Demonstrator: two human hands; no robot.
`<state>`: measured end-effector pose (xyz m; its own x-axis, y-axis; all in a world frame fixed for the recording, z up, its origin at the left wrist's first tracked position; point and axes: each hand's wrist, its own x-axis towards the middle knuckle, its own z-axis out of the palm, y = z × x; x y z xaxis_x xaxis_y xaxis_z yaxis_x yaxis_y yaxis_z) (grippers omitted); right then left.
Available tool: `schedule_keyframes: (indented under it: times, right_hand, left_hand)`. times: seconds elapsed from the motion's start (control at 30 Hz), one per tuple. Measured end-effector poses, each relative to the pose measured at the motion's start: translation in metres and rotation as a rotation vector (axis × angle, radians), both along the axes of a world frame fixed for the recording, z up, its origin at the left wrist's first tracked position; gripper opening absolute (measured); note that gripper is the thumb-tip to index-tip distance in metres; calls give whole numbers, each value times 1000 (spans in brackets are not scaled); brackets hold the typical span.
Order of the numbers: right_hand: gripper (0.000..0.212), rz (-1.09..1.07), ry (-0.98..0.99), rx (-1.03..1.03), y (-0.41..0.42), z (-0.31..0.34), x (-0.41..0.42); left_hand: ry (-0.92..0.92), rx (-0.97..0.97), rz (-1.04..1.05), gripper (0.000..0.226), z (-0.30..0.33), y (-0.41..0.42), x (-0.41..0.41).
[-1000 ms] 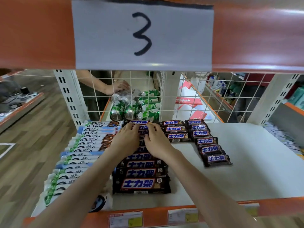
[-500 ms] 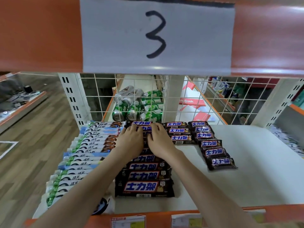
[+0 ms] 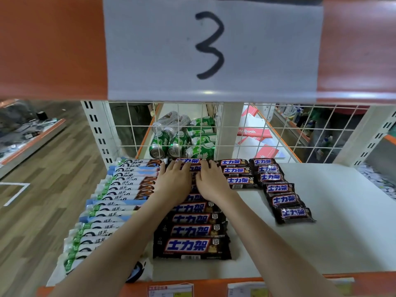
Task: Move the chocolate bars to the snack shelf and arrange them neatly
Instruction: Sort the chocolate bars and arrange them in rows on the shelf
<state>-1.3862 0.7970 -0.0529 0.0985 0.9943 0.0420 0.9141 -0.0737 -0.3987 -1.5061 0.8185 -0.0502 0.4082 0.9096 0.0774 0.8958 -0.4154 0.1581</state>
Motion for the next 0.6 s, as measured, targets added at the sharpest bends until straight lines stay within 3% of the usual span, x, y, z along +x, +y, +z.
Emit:
schedule_keyframes:
  times: [0.17,0.33,0.6]
  right_hand:
    - [47,-14,93,108,-15,9,-2]
    - [44,-15,265,152,-73,7,-5]
    - [38,-79,528,221,-122,-9,-24]
  left_hand:
    - [-29,-36,-2,45,14,-3,-4]
    - [-178,-78,-132,46,26,-47,-21]
    - [-109,-55,-96,53,1,-104,-13]
